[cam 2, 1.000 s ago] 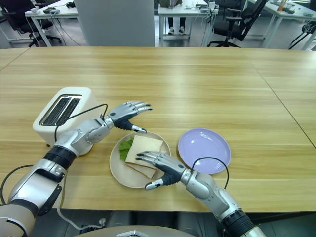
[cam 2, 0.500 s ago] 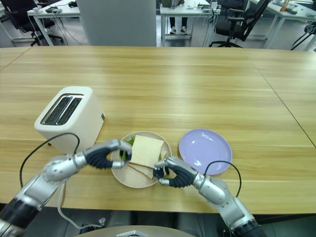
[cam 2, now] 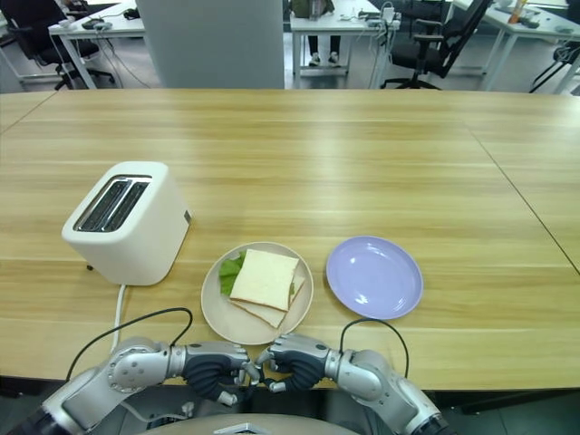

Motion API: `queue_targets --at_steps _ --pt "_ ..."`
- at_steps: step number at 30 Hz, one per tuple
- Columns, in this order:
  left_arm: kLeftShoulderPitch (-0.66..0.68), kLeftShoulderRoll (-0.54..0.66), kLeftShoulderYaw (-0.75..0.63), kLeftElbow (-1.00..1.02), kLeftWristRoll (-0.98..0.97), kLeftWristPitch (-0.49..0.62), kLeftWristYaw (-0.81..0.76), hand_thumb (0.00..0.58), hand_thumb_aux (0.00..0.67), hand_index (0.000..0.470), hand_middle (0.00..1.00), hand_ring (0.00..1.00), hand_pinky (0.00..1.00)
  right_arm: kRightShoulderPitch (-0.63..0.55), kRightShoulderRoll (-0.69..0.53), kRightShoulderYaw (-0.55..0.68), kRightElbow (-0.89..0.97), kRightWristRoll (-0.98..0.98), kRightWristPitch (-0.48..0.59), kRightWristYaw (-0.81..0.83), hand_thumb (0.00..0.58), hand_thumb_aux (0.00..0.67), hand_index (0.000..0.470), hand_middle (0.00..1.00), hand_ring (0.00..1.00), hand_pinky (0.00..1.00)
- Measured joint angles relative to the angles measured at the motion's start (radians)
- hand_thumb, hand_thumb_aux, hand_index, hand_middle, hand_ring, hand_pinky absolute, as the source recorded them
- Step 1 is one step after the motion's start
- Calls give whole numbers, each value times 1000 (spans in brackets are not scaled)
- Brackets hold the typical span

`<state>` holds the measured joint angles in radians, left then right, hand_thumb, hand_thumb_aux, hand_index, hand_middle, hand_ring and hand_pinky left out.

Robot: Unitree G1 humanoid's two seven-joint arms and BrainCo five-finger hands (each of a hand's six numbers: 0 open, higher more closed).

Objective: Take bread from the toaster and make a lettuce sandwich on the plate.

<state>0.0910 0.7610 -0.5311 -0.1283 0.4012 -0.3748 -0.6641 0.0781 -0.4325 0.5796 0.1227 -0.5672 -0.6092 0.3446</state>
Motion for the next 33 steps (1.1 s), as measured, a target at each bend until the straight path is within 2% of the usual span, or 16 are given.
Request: queue_targets --at_steps 12,16,20,24,28,33 --pt "-201 -82 -7 203 353 -15 318 580 670 460 1000 1000 1000 -144 39 8 158 -209 51 -240 580 670 460 1000 1000 1000" --pt "-273 -106 -5 302 461 34 445 580 670 460 1000 1000 1000 -247 65 10 259 -278 108 -341 580 670 460 1000 1000 1000" --pt "-362 -143 -5 427 545 93 556 580 670 460 1000 1000 1000 -405 105 17 407 -348 176 -439 580 670 460 1000 1000 1000" --pt "-461 -190 -16 570 595 126 645 580 670 460 1000 1000 1000 -552 155 47 596 -402 228 -558 580 670 460 1000 1000 1000" --pt "-499 -210 -25 614 604 127 693 580 670 460 1000 1000 1000 -640 187 73 718 -412 244 -630 580 670 460 1000 1000 1000" --pt "-450 -206 -5 556 546 88 708 580 670 460 1000 1000 1000 -663 177 85 746 -397 224 -659 580 670 460 1000 1000 1000"
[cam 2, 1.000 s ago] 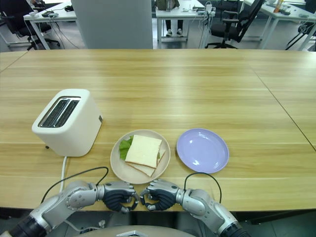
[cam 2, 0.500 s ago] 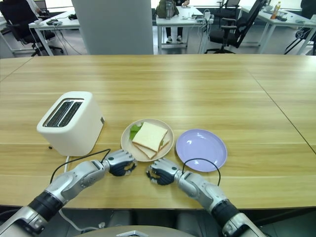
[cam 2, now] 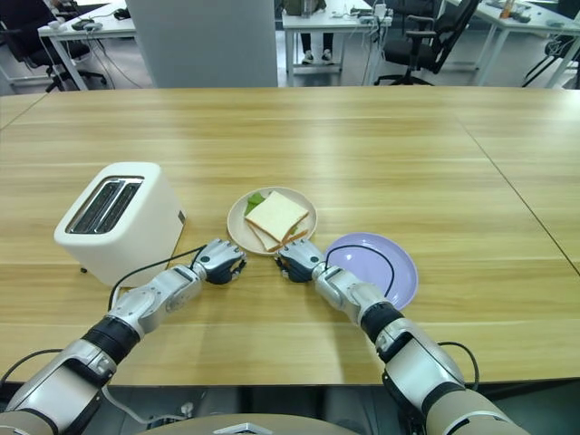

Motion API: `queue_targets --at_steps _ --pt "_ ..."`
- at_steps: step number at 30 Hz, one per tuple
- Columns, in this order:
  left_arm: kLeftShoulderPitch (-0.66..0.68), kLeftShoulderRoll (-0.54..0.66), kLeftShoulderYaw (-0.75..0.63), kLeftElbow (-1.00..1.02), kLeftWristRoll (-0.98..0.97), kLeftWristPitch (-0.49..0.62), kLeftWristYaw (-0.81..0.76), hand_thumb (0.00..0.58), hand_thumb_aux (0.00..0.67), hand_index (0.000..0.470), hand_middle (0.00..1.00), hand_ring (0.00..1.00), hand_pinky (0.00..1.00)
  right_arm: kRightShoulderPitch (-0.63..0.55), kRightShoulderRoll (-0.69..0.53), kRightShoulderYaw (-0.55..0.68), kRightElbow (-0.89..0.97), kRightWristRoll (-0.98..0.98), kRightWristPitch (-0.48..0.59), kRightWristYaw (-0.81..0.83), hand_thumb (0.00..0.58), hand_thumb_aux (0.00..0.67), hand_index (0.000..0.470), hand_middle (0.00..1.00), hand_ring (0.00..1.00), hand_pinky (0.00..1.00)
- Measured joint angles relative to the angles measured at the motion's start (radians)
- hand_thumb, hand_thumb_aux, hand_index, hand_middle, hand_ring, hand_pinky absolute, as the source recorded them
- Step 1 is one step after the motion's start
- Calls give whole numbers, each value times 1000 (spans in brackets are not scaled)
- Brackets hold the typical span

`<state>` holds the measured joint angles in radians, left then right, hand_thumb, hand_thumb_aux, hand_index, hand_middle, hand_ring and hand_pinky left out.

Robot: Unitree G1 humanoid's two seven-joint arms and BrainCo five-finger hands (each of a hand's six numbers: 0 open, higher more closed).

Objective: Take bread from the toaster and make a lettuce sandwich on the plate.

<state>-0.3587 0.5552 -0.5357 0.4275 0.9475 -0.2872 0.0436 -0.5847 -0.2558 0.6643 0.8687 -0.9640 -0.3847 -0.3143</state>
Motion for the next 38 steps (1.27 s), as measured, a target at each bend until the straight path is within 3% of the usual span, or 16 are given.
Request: queue_targets --at_steps 3,6,7,8,9,10,11,12,17,23,33,38 --pt "109 2 71 -153 -172 -64 -45 580 670 460 1000 1000 1000 79 -70 -33 -135 65 -54 27 580 670 460 1000 1000 1000" --pt "238 13 163 -349 -391 -119 -115 580 670 460 1000 1000 1000 233 -136 -121 -361 252 -125 122 580 670 460 1000 1000 1000" --pt "273 13 190 -407 -458 -130 -133 532 478 328 1000 1000 1000 283 -152 -147 -438 325 -146 156 580 670 460 973 973 973" --pt "303 10 215 -460 -531 -139 -151 532 478 328 1000 1000 1000 330 -169 -175 -515 412 -161 198 580 670 460 973 973 973" --pt "345 2 246 -533 -623 -150 -169 45 26 18 773 773 773 390 -187 -211 -617 517 -180 240 580 670 460 663 663 663" --pt "381 -10 268 -597 -711 -155 -186 0 0 0 157 157 157 445 -206 -246 -708 621 -190 278 443 344 236 345 345 345" --pt "417 -29 294 -661 -793 -163 -194 0 0 0 0 0 0 496 -225 -289 -801 720 -201 306 0 0 0 129 129 129" --pt "438 -45 316 -708 -853 -166 -200 0 0 0 0 0 0 526 -236 -326 -867 795 -205 327 0 0 0 0 0 0" --pt "513 -214 433 -840 -1078 -187 -155 0 0 0 0 0 0 662 -196 -480 -1068 1070 -198 370 0 0 0 0 0 0" --pt "568 -369 492 -819 -1089 -205 -92 0 0 0 0 0 0 701 -41 -584 -1039 1131 -250 351 0 0 0 0 0 0" --pt "544 -398 573 -635 -1122 -339 -156 0 0 0 0 0 0 700 47 -614 -878 1121 -444 436 0 0 0 0 0 0" --pt "551 -408 575 -620 -1119 -375 -182 0 0 0 0 0 0 704 78 -609 -865 1176 -430 487 0 0 0 0 0 0"
